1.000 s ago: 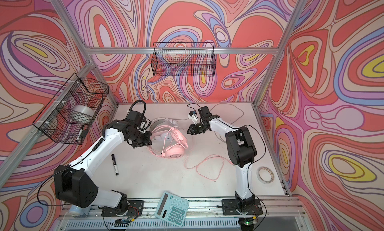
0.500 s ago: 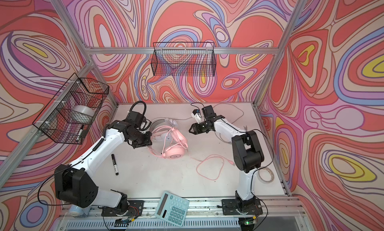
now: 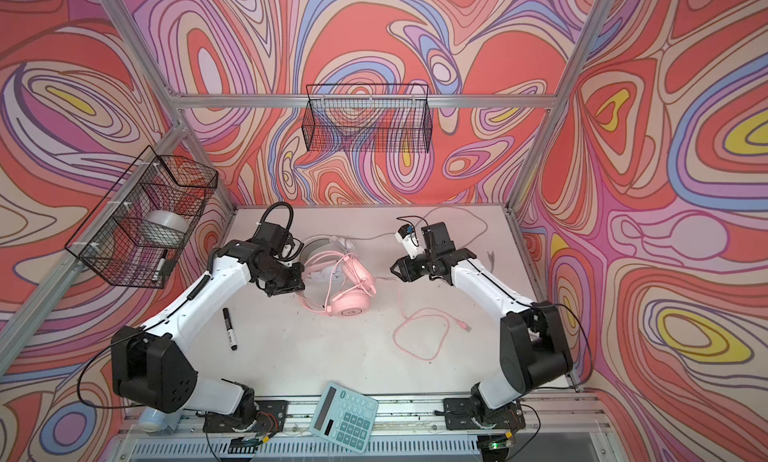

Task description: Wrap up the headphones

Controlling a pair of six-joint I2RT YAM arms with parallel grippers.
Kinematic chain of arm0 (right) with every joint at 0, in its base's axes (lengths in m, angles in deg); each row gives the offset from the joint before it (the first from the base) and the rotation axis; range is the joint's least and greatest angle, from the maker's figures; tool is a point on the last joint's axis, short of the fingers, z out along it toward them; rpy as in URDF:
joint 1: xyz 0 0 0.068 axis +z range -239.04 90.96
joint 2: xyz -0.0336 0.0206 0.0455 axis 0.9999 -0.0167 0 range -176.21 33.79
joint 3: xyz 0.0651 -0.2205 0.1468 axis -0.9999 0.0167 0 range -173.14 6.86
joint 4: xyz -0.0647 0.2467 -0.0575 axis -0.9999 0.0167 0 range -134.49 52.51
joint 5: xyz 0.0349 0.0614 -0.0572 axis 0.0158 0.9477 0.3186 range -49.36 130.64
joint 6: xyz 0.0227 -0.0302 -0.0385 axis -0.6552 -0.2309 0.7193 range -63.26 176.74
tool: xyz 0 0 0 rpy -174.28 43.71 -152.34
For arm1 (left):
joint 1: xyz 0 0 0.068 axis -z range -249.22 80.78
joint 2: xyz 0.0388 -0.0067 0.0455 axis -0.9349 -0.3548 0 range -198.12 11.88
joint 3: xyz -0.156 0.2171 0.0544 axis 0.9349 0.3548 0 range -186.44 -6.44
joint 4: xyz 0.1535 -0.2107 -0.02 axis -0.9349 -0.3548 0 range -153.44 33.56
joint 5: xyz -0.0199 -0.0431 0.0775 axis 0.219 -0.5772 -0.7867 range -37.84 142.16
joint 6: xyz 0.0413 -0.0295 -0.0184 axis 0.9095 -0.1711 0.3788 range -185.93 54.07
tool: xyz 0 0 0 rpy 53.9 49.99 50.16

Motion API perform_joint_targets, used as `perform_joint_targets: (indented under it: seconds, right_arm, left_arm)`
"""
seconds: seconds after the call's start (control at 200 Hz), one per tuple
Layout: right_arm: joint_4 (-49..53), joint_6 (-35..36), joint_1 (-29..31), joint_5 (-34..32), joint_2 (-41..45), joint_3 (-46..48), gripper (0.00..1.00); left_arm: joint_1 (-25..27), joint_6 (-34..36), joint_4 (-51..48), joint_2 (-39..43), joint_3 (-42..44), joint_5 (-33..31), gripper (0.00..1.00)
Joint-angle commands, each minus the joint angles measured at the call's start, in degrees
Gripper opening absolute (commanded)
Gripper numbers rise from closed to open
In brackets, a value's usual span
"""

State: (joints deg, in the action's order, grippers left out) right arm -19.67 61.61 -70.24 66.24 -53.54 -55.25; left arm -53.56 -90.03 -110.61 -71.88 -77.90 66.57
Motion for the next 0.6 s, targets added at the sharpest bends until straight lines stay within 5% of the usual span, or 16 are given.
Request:
perform_joint_targets:
  seconds: [0.0, 0.275, 0.591]
  right_arm:
    - [-0.26, -0.41, -0.09, -1.35, 2.24, 4.16, 0.54]
    - [-8.0, -8.79, 0.0, 2.79, 7.17, 16.4, 0.53]
    - [-7.58, -13.39, 0.22, 2.33, 2.99, 14.58, 0.48]
  left_arm:
    - [0.06, -1.04, 1.37, -0.24, -1.4, 2.85, 0.0]
    - [0.07, -1.56, 1.0, -0.56, -2.45, 2.63, 0.0]
    - [0.07, -1.98, 0.47, -0.78, -3.49, 2.42, 0.0]
